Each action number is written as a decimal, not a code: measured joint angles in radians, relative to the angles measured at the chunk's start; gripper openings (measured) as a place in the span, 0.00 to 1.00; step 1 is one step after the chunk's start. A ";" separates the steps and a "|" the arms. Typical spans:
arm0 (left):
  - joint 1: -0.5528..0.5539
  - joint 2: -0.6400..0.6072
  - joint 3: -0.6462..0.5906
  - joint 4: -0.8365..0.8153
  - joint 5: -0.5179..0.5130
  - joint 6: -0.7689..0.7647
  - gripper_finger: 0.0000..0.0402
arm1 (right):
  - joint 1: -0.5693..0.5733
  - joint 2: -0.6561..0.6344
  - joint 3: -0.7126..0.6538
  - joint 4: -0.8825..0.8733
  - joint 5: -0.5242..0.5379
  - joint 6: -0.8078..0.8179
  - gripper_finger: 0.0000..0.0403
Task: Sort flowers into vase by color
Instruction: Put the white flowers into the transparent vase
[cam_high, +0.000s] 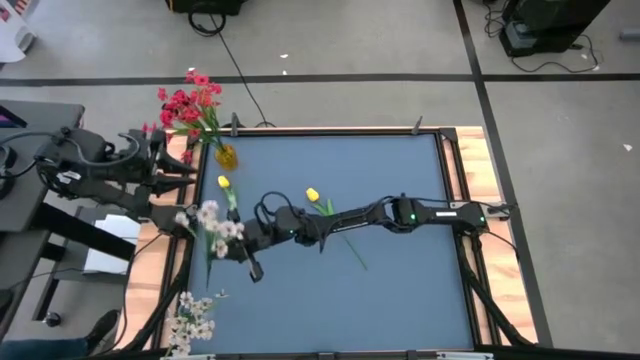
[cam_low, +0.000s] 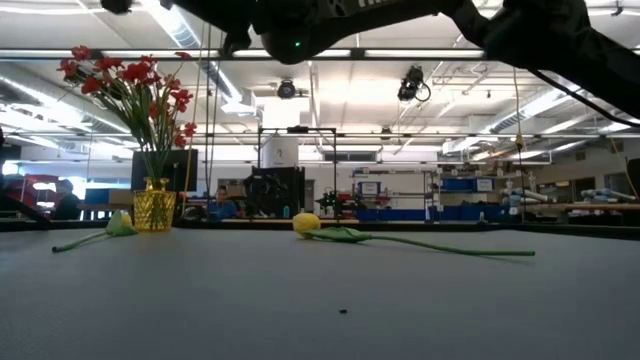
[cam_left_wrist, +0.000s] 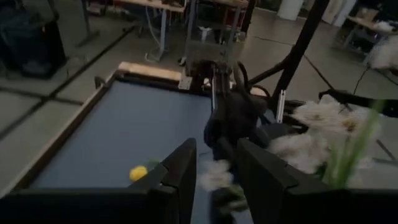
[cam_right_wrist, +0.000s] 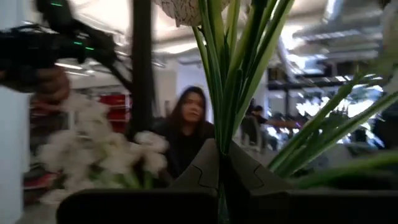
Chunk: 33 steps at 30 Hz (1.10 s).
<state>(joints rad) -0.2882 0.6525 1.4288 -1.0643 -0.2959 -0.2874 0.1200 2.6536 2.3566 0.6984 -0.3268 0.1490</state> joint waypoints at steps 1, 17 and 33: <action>0.000 0.000 0.000 -0.017 -0.003 -0.022 0.30 | -0.004 -0.004 0.000 -0.018 0.014 0.003 0.03; 0.000 -0.001 -0.071 -0.155 0.049 -0.126 0.32 | -0.042 -0.304 0.000 -0.644 0.370 -0.173 0.03; 0.000 0.000 -0.261 0.104 0.048 0.033 0.57 | -0.065 -0.351 0.000 -0.711 0.389 -0.149 0.03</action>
<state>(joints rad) -0.2886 0.6520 1.1683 -0.9608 -0.2481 -0.2547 0.0555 2.3024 2.3562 -0.0123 0.0619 -0.0002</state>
